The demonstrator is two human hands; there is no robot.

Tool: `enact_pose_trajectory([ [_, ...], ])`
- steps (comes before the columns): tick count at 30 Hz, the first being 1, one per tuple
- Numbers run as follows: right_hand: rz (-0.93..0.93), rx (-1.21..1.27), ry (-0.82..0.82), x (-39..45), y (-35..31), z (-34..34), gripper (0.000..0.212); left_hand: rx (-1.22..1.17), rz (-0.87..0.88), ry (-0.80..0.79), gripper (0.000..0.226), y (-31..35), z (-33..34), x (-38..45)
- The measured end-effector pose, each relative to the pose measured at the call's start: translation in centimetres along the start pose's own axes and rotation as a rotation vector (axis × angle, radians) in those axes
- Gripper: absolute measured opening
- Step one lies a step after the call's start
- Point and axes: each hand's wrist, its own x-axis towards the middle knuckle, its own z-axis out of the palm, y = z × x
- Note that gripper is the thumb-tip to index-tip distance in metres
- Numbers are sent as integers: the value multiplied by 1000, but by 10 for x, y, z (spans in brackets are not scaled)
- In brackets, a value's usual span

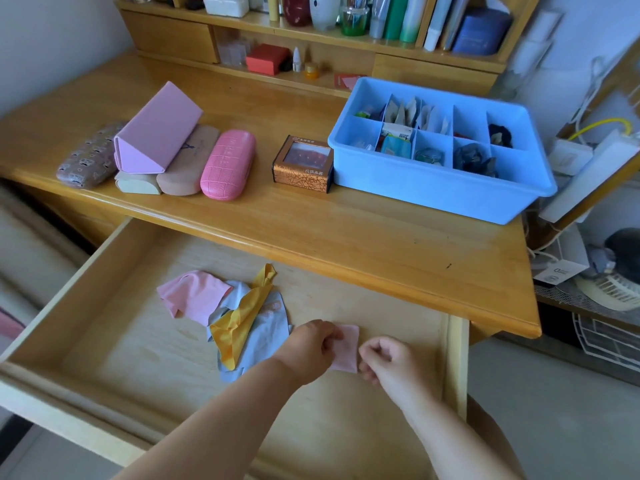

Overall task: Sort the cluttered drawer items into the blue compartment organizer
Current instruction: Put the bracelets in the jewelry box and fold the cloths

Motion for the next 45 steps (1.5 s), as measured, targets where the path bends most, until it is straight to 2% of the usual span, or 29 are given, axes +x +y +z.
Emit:
enact_pose_trajectory([
  [2, 80, 368, -119, -1, -12, 3, 25, -5, 6, -19, 35, 2, 1, -2],
  [3, 131, 455, -188, -1, -16, 5, 26, -2, 19, -24, 32, 4, 2, -3],
  [5, 215, 406, -254, -1, -19, 8, 26, 14, 66, -29, 24, 5, 2, -9],
  [8, 263, 316, -190, 1, -20, 9, 25, 78, 110, -65, 24, -3, -1, -21],
  [11, 286, 354, -150, 2, -20, 5, 24, 150, 61, -132, 33, -15, -12, -33],
  [14, 281, 376, -131, 3, -20, 4, 25, 232, 45, -122, 39, -16, -20, -41],
  [16, 242, 374, -108, 6, -23, 5, 25, 310, 105, -86, 40, -9, -20, -45],
  [19, 215, 396, -146, 13, -28, 9, 24, 381, 199, -138, 37, -1, -13, -53],
  [24, 223, 569, -154, 26, -25, 10, 29, 376, 136, -192, 36, -2, -12, -55],
  [26, 208, 600, -143, 26, -22, 9, 22, 336, 112, -154, 35, -2, -17, -57],
  [27, 195, 594, -130, 25, -19, 9, 18, 304, 90, -78, 34, -5, -23, -58],
  [29, 140, 510, -96, 20, -13, 9, 12, 203, 1, 193, 25, -17, -43, -59],
  [31, 17, 276, -41, 11, -4, 7, 22, 134, -154, 457, 14, -35, -69, -59],
  [33, -123, -57, -19, 2, 5, 4, 31, 127, -296, 562, 16, -51, -88, -57],
  [35, -244, -351, -26, -7, 9, 3, 29, 180, -291, 551, 25, -60, -97, -47],
  [37, -325, -497, -49, -15, 7, 1, 29, 247, -196, 514, 28, -60, -98, -31],
  [41, -350, -543, -56, -17, -4, 0, 27, 456, -161, 360, 26, -57, -101, -2],
  [43, -345, -525, -69, -17, -13, 3, 22, 434, -107, 378, 19, -54, -106, -5],
  [45, -366, -468, -58, -14, -26, 5, 19, 333, 27, 409, 11, -49, -114, -11],
])
